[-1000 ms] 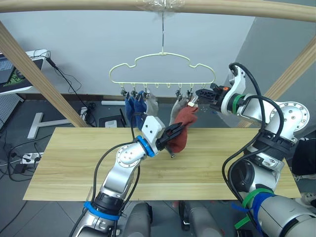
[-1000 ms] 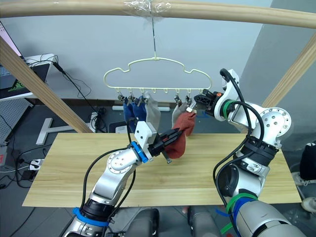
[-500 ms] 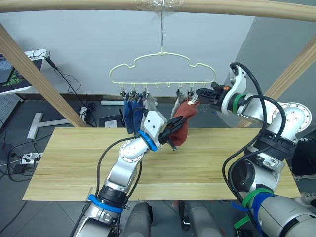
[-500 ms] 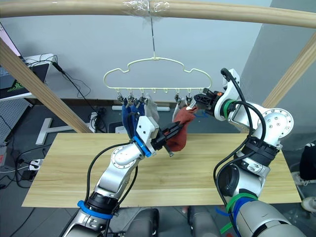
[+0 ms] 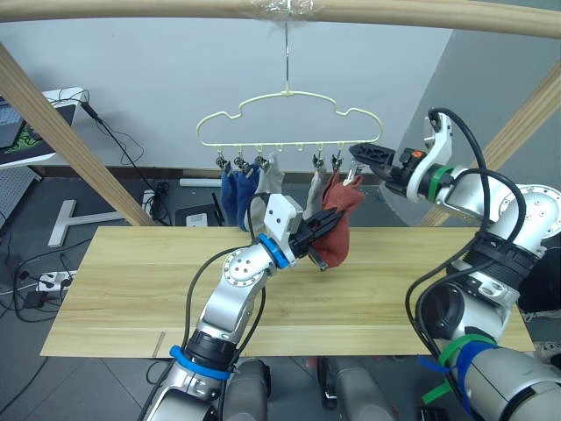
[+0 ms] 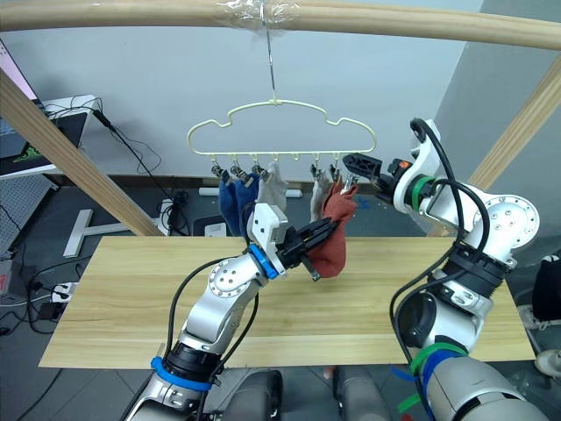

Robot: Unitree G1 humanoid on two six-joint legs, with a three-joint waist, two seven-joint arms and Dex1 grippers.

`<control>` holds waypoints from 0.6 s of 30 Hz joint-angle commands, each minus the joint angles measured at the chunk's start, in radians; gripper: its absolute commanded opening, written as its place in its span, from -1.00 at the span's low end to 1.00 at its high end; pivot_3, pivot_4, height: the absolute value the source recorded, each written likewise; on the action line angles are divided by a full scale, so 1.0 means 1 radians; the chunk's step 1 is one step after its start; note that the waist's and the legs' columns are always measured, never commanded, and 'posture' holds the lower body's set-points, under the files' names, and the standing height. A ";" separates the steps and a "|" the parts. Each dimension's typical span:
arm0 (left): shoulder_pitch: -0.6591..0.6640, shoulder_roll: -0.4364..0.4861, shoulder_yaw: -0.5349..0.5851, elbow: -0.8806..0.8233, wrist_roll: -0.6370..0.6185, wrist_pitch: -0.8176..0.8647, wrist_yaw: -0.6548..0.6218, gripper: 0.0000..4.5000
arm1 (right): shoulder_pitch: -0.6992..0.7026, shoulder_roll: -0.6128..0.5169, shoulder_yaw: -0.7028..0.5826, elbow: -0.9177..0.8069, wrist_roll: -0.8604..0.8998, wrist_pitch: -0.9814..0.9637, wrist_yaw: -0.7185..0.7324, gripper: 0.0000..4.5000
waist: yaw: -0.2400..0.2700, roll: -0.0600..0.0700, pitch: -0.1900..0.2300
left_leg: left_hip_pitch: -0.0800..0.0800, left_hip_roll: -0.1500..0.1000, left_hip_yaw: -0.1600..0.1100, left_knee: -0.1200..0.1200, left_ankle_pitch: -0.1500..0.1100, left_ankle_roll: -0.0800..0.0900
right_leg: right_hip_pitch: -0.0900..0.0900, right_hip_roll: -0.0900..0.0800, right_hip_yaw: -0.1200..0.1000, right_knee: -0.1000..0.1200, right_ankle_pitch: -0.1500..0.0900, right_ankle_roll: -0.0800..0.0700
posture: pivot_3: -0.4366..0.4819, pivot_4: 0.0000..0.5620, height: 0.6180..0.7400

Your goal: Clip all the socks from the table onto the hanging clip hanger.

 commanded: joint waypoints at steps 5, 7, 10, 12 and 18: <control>0.013 -0.051 0.053 -0.024 -0.190 0.189 -0.023 -0.34 | 0.099 0.005 -0.003 -0.164 -0.003 -0.117 -0.017 1.00 | -0.008 0.000 0.000 | 0.000 0.000 0.000 0.000 0.000 0.000 | 0.000 0.000 0.001 0.000 0.000 0.000 | -0.16 -0.15 1.00; 0.027 -0.045 0.075 -0.018 -0.220 0.230 -0.025 -0.06 | 0.159 -0.009 0.041 -0.224 -0.008 -0.145 -0.005 1.00 | -0.011 0.000 0.000 | 0.000 0.001 0.000 0.000 0.000 0.000 | 0.000 0.000 0.000 0.000 0.000 0.000 | -0.17 -0.16 1.00; 0.049 -0.020 0.114 -0.023 -0.248 0.276 -0.023 0.33 | 0.241 -0.046 0.114 -0.286 -0.016 -0.194 0.026 1.00 | -0.020 0.000 0.000 | 0.000 0.000 0.000 0.000 0.000 0.000 | 0.000 0.001 0.000 0.000 0.000 0.000 | -0.17 -0.16 1.00; 0.064 0.001 0.133 -0.043 -0.263 0.300 -0.026 0.60 | 0.280 -0.074 0.154 -0.309 -0.016 -0.224 0.049 1.00 | -0.025 0.000 0.000 | 0.000 0.000 0.000 0.000 0.000 0.000 | 0.000 0.001 0.001 0.001 0.000 0.000 | -0.17 -0.16 1.00; 0.161 0.192 0.246 -0.146 -0.252 0.330 -0.047 0.99 | 0.434 -0.274 0.321 -0.388 -0.064 -0.385 0.256 1.00 | -0.026 0.000 0.000 | 0.002 0.001 0.001 0.000 0.000 0.000 | 0.000 0.003 0.002 0.001 0.000 0.000 | -0.12 -0.17 1.00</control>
